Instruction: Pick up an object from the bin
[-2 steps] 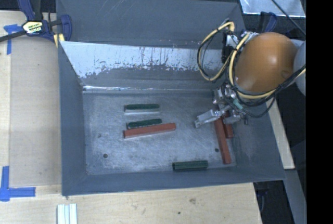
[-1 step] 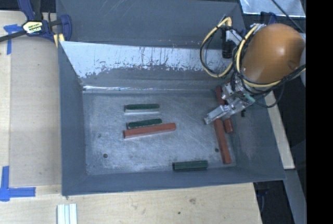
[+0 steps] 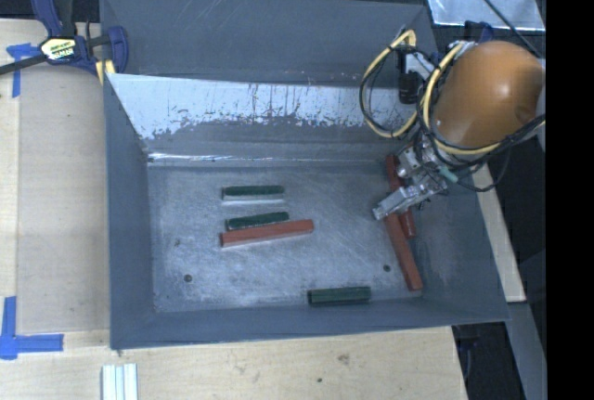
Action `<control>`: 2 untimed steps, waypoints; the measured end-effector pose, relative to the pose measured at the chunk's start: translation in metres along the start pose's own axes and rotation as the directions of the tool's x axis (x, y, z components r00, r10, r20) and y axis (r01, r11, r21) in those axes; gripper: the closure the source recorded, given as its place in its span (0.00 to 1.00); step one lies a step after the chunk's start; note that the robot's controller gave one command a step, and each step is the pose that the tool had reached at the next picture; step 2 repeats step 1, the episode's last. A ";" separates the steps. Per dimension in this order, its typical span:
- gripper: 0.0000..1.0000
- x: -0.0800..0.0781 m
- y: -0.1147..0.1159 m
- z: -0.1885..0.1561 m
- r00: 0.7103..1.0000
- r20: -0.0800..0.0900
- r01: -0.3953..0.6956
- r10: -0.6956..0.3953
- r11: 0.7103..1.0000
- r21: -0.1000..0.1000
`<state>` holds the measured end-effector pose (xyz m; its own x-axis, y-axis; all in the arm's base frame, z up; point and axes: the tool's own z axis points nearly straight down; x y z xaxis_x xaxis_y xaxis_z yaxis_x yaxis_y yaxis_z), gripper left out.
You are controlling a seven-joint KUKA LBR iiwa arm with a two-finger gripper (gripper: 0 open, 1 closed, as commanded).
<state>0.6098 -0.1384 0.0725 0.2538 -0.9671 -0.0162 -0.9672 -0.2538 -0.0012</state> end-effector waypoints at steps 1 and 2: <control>1.00 -0.020 0.002 -0.162 0.998 -0.016 -0.068 0.068 0.998 0.005; 1.00 -0.020 0.002 -0.162 0.998 -0.016 -0.068 0.068 0.998 0.005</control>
Offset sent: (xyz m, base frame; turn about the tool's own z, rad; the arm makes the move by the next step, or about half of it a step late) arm -0.0078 0.0166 0.1605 0.0671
